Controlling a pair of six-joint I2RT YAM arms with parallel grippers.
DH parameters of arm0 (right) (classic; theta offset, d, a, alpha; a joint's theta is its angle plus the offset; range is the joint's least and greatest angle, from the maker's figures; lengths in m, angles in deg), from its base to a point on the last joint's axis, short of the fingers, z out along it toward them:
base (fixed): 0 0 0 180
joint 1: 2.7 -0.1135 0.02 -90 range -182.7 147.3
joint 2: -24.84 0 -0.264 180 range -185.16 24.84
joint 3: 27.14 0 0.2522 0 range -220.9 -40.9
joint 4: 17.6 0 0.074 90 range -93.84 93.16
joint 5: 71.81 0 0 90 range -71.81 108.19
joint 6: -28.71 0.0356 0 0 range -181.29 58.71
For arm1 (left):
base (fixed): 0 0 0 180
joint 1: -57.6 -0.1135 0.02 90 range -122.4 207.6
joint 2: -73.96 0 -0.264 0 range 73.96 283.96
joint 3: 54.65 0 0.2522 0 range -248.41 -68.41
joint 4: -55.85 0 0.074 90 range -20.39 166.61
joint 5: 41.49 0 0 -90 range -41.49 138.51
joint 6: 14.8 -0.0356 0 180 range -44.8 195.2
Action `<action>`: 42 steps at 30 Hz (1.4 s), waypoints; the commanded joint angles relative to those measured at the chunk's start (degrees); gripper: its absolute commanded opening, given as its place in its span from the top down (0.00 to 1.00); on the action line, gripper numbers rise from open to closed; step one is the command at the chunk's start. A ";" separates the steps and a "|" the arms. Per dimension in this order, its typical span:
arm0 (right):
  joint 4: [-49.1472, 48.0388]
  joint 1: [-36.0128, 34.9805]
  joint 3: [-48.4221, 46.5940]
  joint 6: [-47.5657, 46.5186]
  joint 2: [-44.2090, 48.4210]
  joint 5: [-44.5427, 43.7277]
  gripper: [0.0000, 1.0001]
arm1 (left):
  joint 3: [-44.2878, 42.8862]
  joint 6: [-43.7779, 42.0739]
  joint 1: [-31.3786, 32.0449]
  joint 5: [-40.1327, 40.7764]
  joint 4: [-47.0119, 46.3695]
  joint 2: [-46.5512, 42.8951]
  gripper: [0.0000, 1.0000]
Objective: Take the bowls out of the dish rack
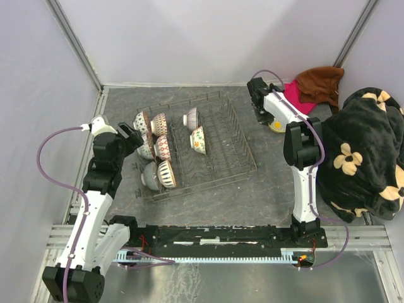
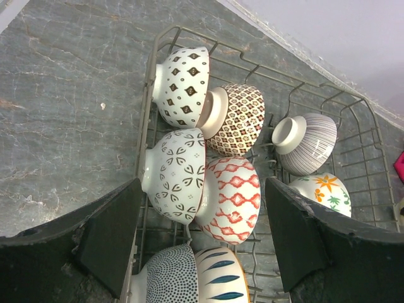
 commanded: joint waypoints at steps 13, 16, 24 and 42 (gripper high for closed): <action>1.93 1.40 -7.18 1.62 -5.16 -3.40 0.84 | -0.67 -0.71 -0.03 0.34 -0.93 -1.79 0.15; 1.64 1.72 -7.31 2.04 -5.20 -3.68 0.77 | -0.85 -0.81 -0.06 0.46 -0.91 -1.89 0.15; 3.34 3.42 -10.82 2.72 -6.91 -4.32 0.61 | -1.64 -0.81 -0.03 0.18 -0.65 -1.80 0.15; -15.73 -0.77 14.36 11.67 27.21 23.74 0.27 | -1.58 -0.18 -0.01 0.12 -0.37 -2.68 0.15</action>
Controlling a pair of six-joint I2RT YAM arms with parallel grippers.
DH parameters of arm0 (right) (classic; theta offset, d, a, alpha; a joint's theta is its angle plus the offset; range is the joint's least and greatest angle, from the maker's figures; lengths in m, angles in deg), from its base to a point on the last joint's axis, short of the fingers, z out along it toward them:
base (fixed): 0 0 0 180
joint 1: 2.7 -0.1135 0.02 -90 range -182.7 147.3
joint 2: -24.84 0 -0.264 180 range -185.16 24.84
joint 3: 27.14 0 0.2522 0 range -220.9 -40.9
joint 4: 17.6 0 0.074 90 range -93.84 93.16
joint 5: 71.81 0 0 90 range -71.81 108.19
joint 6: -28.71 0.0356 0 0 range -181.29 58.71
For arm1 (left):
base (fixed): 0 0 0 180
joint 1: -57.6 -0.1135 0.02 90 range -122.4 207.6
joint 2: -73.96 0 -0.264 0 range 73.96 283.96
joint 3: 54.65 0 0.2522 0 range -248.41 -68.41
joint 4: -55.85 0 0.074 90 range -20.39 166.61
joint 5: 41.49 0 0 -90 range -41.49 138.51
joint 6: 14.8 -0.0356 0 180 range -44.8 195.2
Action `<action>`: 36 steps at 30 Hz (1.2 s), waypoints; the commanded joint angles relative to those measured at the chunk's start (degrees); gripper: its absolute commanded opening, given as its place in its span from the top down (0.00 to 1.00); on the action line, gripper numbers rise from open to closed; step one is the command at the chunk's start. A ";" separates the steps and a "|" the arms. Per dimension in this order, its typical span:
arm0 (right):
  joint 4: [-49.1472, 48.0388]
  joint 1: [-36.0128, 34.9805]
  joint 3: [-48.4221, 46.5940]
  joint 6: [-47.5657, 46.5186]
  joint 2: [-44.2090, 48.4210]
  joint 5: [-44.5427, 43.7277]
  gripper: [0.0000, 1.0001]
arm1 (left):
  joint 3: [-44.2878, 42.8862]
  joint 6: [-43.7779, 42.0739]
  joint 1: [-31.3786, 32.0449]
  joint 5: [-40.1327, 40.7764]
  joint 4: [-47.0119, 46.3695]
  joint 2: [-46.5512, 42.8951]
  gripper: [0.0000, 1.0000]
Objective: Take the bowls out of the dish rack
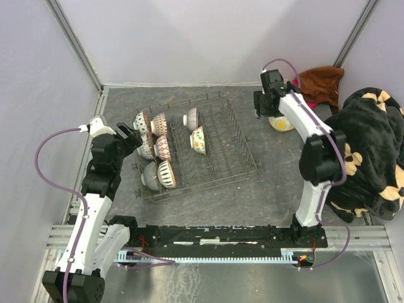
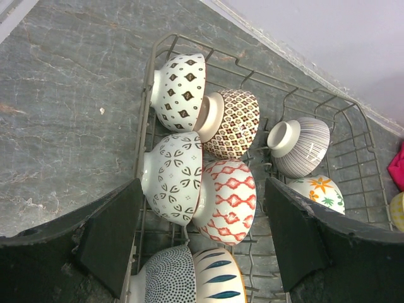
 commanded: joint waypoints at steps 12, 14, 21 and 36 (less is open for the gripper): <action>-39.53 -14.82 24.02 23.30 16.47 35.72 0.32 | -0.62 0.11 -0.03 -0.47 -0.36 -1.57 0.15; -43.66 -15.45 25.28 25.75 14.97 37.77 0.33 | -0.52 0.07 -0.02 -0.48 -0.36 -1.90 0.15; -52.84 -17.46 27.54 31.80 10.00 42.53 0.35 | -0.35 0.06 0.04 -0.47 -0.27 -1.97 0.15; -60.00 -20.09 29.39 36.46 5.31 43.41 0.62 | -0.26 -0.20 0.04 -0.17 -0.34 -1.57 0.15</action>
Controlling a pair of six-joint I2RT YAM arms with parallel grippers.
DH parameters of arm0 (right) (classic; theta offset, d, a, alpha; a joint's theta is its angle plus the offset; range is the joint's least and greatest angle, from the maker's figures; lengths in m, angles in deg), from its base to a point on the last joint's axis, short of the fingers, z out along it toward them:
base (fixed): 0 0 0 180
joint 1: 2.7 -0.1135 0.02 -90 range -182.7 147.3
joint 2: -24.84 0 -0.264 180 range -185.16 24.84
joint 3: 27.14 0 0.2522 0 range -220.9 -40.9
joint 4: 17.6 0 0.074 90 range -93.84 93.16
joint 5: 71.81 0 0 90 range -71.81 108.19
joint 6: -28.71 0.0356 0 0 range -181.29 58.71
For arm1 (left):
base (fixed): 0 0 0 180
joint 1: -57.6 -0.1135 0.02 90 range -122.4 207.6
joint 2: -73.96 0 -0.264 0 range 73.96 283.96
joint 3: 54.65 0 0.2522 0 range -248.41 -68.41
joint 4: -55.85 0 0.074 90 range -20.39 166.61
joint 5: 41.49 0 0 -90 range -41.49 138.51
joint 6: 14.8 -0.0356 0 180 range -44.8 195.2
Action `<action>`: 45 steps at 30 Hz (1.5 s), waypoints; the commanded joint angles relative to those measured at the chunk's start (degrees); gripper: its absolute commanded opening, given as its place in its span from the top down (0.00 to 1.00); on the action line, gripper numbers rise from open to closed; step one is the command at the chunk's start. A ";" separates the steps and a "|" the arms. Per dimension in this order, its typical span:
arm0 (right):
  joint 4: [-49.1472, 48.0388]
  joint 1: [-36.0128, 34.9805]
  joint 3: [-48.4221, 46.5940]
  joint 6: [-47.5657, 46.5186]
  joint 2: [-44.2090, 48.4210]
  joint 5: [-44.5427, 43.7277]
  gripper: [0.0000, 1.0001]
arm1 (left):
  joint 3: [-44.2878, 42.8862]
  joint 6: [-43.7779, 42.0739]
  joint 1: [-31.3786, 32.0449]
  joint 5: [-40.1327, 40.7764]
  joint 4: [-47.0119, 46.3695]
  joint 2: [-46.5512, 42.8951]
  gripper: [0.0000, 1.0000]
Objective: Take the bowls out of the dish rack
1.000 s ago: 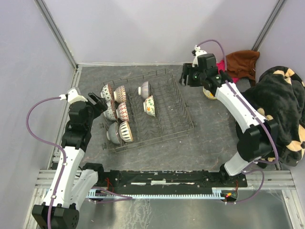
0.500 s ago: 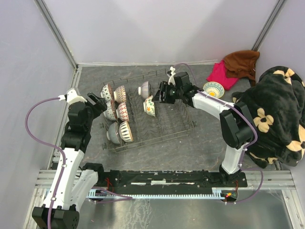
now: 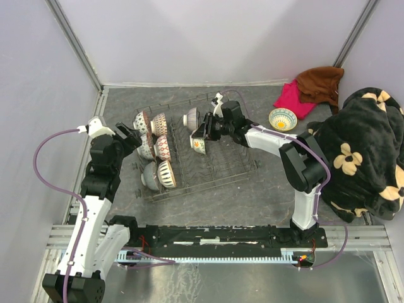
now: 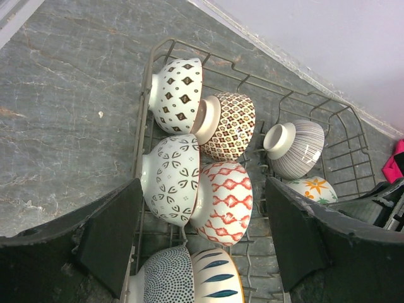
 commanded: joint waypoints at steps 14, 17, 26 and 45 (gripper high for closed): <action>-13.70 -0.19 3.36 7.35 1.42 3.20 0.97 | -0.52 -0.34 0.01 -0.02 -0.27 -0.13 0.15; -14.56 -0.16 2.96 8.50 2.57 3.93 0.98 | -0.52 -0.46 0.03 0.14 -0.25 -0.30 0.15; -13.73 -0.14 2.64 9.13 9.90 4.42 0.99 | -0.48 -0.38 0.04 0.30 -0.22 -0.38 0.15; 56.22 4.87 -45.27 -31.92 6.07 -42.44 0.99 | -0.61 0.32 0.03 -0.22 -0.39 -0.71 0.15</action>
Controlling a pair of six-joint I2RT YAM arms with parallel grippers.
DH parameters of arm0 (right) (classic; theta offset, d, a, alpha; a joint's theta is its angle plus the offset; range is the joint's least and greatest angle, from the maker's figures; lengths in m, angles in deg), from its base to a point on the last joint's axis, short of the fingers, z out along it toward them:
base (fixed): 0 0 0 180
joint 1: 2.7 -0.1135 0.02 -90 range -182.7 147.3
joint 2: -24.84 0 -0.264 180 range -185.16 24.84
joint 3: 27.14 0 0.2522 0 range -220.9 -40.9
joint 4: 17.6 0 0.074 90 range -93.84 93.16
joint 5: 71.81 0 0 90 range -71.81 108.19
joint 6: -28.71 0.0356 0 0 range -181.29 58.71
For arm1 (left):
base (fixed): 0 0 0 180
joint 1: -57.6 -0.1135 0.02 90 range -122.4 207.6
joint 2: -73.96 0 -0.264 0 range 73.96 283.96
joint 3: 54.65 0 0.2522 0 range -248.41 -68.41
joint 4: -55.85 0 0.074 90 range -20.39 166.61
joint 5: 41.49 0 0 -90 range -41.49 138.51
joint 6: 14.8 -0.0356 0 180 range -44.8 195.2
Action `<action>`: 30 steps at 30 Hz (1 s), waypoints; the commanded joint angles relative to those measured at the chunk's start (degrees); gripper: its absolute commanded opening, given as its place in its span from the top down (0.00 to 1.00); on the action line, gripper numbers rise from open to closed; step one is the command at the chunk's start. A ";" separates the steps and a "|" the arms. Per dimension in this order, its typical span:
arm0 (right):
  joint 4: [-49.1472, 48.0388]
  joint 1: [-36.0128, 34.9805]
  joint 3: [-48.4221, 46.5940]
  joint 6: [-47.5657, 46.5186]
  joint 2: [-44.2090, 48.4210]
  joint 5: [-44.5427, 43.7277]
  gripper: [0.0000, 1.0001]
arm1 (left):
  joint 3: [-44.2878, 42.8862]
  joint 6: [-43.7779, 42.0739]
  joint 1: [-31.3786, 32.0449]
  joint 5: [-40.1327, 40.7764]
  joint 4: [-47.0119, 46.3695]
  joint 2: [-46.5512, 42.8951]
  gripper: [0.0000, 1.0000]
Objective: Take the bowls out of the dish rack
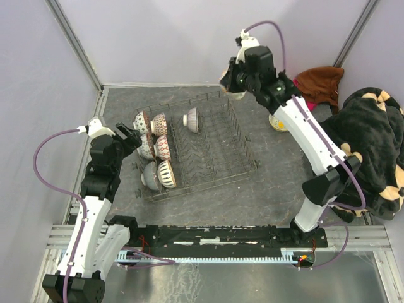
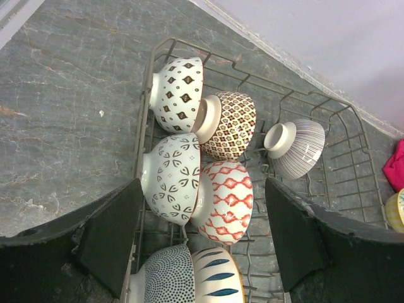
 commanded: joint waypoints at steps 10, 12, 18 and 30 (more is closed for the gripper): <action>27.89 10.26 -18.70 -16.65 -19.83 -32.49 0.99 | -0.87 0.13 0.04 -0.34 -0.95 0.18 0.15; 27.72 11.22 -17.65 -17.12 -20.94 -34.09 0.99 | -0.87 0.18 0.02 -0.47 -1.11 0.44 0.15; 28.06 13.74 -16.62 -18.13 -24.47 -35.09 0.99 | -1.20 0.13 0.00 -0.61 -1.27 0.97 0.15; 28.34 17.89 -16.31 -18.12 -29.74 -31.67 0.99 | -1.53 0.30 0.08 -0.79 -1.30 0.96 0.15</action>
